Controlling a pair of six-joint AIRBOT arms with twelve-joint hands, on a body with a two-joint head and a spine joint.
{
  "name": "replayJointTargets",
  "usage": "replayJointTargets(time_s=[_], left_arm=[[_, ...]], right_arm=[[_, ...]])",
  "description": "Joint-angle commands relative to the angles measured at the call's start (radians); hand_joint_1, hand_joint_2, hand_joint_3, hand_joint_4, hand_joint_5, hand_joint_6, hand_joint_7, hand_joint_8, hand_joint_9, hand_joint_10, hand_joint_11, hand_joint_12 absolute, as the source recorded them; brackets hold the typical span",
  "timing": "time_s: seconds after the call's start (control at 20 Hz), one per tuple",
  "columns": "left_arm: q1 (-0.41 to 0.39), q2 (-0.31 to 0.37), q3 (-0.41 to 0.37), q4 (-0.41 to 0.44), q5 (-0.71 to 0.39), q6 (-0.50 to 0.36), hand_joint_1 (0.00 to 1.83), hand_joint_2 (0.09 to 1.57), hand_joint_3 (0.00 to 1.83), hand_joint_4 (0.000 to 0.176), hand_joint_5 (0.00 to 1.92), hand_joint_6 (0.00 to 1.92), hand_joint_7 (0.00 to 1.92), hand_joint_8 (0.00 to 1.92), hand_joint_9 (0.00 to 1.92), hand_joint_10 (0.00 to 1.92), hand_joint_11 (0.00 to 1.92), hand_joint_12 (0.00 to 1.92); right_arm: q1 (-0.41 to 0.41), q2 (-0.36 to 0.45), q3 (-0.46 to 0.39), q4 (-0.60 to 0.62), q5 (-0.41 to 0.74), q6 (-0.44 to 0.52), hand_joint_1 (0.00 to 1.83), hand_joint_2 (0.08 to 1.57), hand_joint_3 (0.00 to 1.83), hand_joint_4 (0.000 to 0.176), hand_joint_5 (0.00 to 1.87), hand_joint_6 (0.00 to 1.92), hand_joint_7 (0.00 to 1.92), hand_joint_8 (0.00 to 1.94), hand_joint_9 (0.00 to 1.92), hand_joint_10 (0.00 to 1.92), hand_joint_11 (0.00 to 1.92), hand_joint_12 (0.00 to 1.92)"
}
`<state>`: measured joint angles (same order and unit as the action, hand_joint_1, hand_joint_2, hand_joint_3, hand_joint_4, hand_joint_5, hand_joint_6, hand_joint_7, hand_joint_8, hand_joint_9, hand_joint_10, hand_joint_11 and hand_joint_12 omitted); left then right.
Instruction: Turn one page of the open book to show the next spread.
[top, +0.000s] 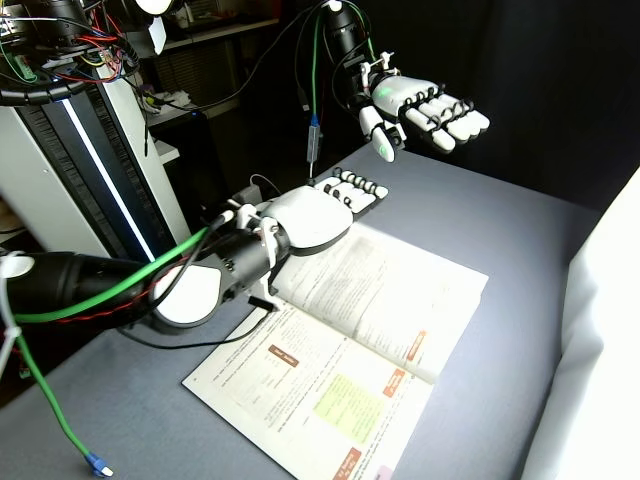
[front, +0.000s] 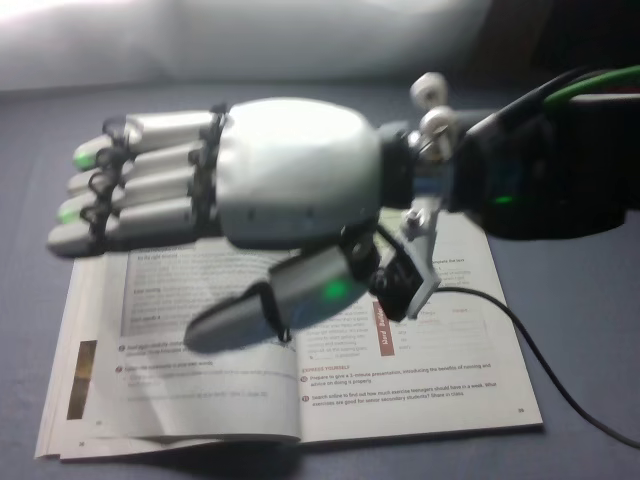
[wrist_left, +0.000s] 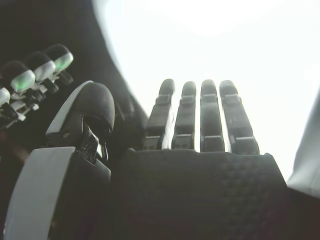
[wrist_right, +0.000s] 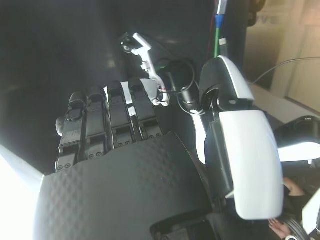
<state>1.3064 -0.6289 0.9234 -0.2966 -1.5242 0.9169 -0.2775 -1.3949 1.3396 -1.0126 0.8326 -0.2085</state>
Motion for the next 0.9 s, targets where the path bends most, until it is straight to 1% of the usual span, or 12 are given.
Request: replayJointTargets(time_s=[0.0,0.05,0.1,0.15,0.2,0.25,0.35,0.4,0.45,0.6,0.7,0.85], left_arm=[[-0.001,0.009,0.001,-0.040,-0.132,0.004,0.06,1.51,0.00,0.000,0.07,0.01,0.00,0.00,0.00,0.00,0.00,0.00],[0.001,0.009,0.000,-0.036,-0.128,0.004,0.20,1.40,0.01,0.000,0.28,0.00,0.21,0.07,0.22,0.00,0.00,0.47],[0.001,0.008,0.000,-0.030,-0.122,0.004,0.04,1.45,0.00,0.035,0.44,0.01,0.43,0.02,0.42,0.02,0.05,0.87],[0.001,0.005,-0.002,-0.022,-0.117,0.004,0.01,1.55,0.10,0.054,0.15,0.00,0.16,0.00,0.19,0.00,0.01,0.68],[0.001,0.002,-0.002,-0.019,-0.116,0.004,0.07,1.57,0.18,0.000,0.08,0.00,0.03,0.00,0.04,0.00,0.00,0.14],[0.001,-0.002,-0.003,-0.013,-0.114,0.004,0.01,1.52,0.07,0.000,0.02,0.00,0.01,0.00,0.01,0.00,0.00,0.03],[0.001,-0.009,-0.004,-0.002,-0.112,0.004,0.00,1.47,0.02,0.000,0.01,0.00,0.00,0.00,0.00,0.00,0.00,0.00],[0.001,-0.014,-0.004,0.001,-0.112,0.003,0.00,1.45,0.01,0.016,0.02,0.01,0.00,0.00,0.00,0.00,0.00,0.00],[0.001,-0.018,-0.004,0.003,-0.112,0.002,0.00,1.45,0.01,0.029,0.03,0.01,0.00,0.00,0.00,0.00,0.00,0.00],[0.001,-0.034,-0.002,0.011,-0.118,-0.004,0.00,1.44,0.00,0.013,0.01,0.00,0.00,0.00,0.00,0.00,0.00,0.00],[0.000,-0.047,0.003,0.018,-0.116,-0.011,0.00,1.42,0.00,0.011,0.00,0.00,0.00,0.00,0.00,0.00,0.00,0.00],[0.000,-0.067,0.011,0.030,-0.107,-0.023,0.00,1.42,0.00,0.015,0.00,0.00,0.00,0.00,0.00,0.00,0.00,0.00]], right_arm=[[0.019,0.017,-0.019,0.103,0.115,-0.036,0.00,1.28,0.00,0.000,0.15,0.03,0.38,0.01,0.34,0.05,0.00,0.30],[0.025,0.041,-0.035,0.132,0.124,-0.069,0.00,1.28,0.00,0.000,0.21,0.04,0.38,0.00,0.34,0.05,0.00,0.17],[0.029,0.065,-0.048,0.152,0.127,-0.091,0.00,1.26,0.00,0.000,0.23,0.01,0.39,0.00,0.35,0.05,0.00,0.42],[0.031,0.093,-0.060,0.169,0.127,-0.107,0.00,1.27,0.00,0.000,0.15,0.02,0.39,0.00,0.34,0.05,0.00,0.24],[0.030,0.107,-0.065,0.181,0.124,-0.110,0.00,1.27,0.00,0.000,0.22,0.04,0.38,0.00,0.34,0.05,0.00,0.16],[0.030,0.107,-0.072,0.191,0.114,-0.110,0.00,1.26,0.00,0.000,0.23,0.01,0.39,0.00,0.35,0.05,0.00,0.41],[0.030,0.134,-0.087,0.198,0.088,-0.111,0.00,1.27,0.00,0.000,0.22,0.03,0.38,0.00,0.34,0.05,0.00,0.16],[0.026,0.166,-0.096,0.202,0.071,-0.113,0.00,1.24,0.00,0.000,0.04,0.01,0.08,0.00,0.07,0.01,0.00,0.03],[0.018,0.196,-0.106,0.210,0.059,-0.117,0.00,1.26,0.00,0.000,0.01,0.00,0.01,0.00,0.01,0.00,0.00,0.01],[-0.015,0.283,-0.138,0.238,0.021,-0.124,0.17,1.26,0.00,0.000,0.01,0.00,0.00,0.00,0.00,0.00,0.00,0.00],[-0.048,0.337,-0.160,0.253,-0.008,-0.127,0.01,1.29,0.01,0.000,0.00,0.00,0.00,0.00,0.00,0.00,0.00,0.00],[-0.121,0.414,-0.191,0.315,-0.030,-0.147,0.00,1.29,0.01,0.000,0.00,0.00,0.00,0.00,0.00,0.00,0.00,0.00]])
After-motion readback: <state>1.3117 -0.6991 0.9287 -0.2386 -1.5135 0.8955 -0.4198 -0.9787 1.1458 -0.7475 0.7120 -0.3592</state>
